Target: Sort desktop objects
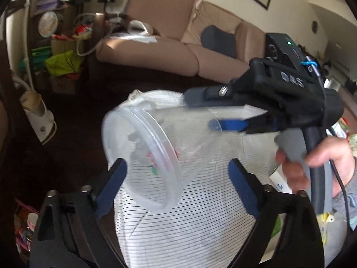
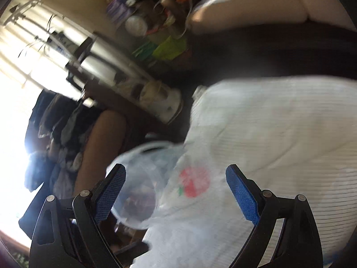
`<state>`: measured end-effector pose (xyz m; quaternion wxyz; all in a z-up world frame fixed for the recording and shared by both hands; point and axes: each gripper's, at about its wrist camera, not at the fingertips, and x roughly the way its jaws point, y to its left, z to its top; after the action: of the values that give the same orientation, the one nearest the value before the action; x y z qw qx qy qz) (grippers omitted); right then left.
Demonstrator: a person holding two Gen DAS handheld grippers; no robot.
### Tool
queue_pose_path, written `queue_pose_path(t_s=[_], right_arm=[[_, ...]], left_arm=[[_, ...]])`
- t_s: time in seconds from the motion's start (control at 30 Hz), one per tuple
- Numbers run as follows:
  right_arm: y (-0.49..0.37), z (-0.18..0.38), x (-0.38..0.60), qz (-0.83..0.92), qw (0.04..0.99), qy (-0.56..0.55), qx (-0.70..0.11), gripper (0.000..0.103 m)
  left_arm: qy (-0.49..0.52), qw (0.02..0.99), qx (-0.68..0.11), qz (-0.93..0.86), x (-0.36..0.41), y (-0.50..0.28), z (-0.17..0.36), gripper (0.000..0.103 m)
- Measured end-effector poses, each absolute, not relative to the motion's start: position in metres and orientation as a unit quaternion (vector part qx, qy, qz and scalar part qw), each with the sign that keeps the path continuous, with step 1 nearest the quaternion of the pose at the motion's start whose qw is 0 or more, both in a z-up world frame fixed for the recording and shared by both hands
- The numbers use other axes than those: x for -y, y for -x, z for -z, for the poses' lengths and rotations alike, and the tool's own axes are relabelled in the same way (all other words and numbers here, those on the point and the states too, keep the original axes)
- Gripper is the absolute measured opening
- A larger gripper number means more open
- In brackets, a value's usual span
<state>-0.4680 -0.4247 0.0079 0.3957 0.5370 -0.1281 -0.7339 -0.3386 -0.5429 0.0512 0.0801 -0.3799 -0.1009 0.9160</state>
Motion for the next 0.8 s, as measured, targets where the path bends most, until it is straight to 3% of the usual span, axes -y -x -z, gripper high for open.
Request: queue_pose_path(t_s=[0.13,0.4,0.6,0.8], right_arm=[[0.448,-0.006,0.428,0.728,0.415,-0.538,0.095,0.098],[0.365,-0.074,0.357,0.684,0.450,-0.552,0.156,0.098],[0.265,-0.121,0.257,0.655,0.450,-0.569,0.211,0.098],[0.168,-0.128,0.123,0.623,0.437,-0.568,0.314,0.100]], left_arm=[[0.365,0.084,0.116,-0.920,0.535,0.323,-0.059,0.086],[0.330,0.139,0.122,-0.926,0.486,0.221,-0.142,0.088],[0.314,0.221,0.103,-0.918,0.382,0.118,-0.222,0.090],[0.346,0.278,0.053,-0.895,0.239,0.032,-0.246,0.092]])
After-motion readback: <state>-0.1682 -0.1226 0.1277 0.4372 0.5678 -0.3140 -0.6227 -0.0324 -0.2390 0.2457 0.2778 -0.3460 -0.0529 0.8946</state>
